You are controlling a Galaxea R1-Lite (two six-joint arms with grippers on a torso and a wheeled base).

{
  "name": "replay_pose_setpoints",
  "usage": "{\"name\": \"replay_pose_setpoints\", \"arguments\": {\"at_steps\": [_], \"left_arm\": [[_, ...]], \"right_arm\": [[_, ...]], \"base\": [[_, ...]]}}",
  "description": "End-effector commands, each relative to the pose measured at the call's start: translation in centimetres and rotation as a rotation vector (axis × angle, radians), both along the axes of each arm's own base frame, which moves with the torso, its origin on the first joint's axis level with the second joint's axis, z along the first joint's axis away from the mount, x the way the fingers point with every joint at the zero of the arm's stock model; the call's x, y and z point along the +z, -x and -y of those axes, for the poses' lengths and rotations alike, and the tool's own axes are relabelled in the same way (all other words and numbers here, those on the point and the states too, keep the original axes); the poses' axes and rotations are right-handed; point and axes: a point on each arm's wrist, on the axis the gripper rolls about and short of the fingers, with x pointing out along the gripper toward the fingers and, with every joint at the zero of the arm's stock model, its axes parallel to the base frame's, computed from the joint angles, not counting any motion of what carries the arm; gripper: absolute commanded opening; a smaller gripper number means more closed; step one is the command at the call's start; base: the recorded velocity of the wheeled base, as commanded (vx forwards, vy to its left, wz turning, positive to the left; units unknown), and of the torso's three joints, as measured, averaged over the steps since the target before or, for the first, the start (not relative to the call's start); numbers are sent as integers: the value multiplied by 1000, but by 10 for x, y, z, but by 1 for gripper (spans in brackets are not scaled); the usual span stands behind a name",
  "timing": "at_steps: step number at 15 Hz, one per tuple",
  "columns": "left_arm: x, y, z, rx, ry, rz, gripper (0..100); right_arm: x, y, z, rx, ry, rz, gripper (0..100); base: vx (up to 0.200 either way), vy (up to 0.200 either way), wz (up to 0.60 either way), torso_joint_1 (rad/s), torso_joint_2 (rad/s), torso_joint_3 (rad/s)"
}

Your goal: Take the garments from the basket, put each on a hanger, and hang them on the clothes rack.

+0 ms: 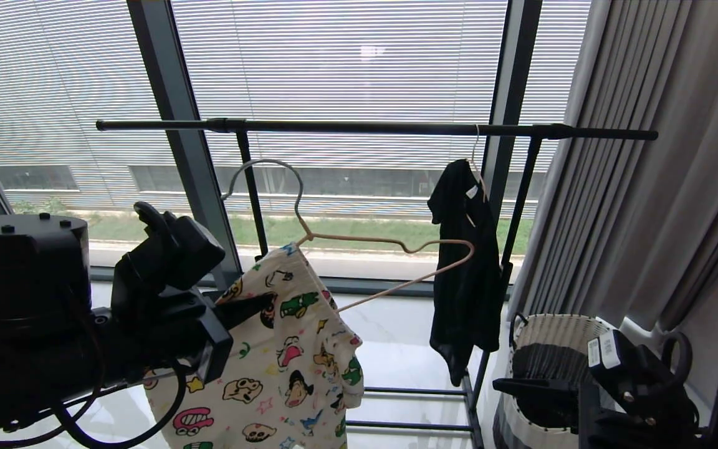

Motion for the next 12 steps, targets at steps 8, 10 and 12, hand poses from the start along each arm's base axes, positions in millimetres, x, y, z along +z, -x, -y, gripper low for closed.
{"name": "replay_pose_setpoints", "arguments": {"at_steps": [8,10,12], "left_arm": [[25,7,20,-116,45,86,0],[26,10,24,-136,47,87,0],[26,11,25,-144,49,87,0]], "right_arm": [[-14,-66,-74,-306,-95,-160,100],[-18,-68,-81,-300,-86,-164,100],[-23,-69,-84,-300,-73,-166,100]], "base": [[0,0,0,0,0,0],[0,0,0,0,0,0],[0,0,0,0,0,0]]}}
